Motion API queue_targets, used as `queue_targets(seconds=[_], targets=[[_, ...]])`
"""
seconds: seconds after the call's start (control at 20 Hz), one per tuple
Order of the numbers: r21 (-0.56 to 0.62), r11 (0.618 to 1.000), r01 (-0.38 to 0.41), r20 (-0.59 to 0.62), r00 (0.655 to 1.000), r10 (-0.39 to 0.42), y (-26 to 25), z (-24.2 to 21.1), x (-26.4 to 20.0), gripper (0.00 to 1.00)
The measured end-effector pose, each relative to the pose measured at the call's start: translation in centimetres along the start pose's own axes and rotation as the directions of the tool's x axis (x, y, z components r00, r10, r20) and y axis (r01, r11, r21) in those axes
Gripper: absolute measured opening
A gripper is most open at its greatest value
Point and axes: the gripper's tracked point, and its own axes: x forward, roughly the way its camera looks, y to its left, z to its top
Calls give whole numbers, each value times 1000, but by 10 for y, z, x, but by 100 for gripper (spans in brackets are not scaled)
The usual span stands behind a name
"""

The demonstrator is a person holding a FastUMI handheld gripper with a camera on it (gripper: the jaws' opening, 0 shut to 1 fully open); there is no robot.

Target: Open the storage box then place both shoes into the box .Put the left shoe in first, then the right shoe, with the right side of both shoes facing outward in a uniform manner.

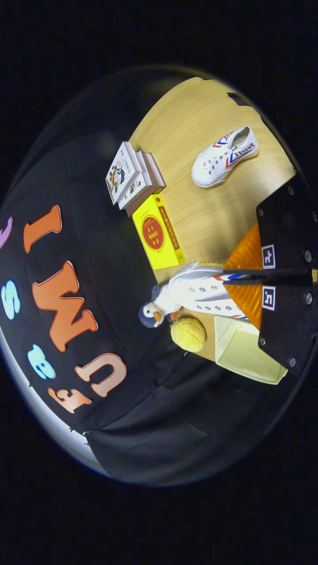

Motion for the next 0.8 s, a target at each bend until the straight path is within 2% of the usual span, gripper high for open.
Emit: queue_targets(seconds=[0.2,0.4,0.8], targets=[[32,998,-62,8,998,62,68,-14,-10,0],[115,988,-106,-41,993,111,125,-56,-2,0],[218,975,-38,-93,994,60,159,-123,41,0]])
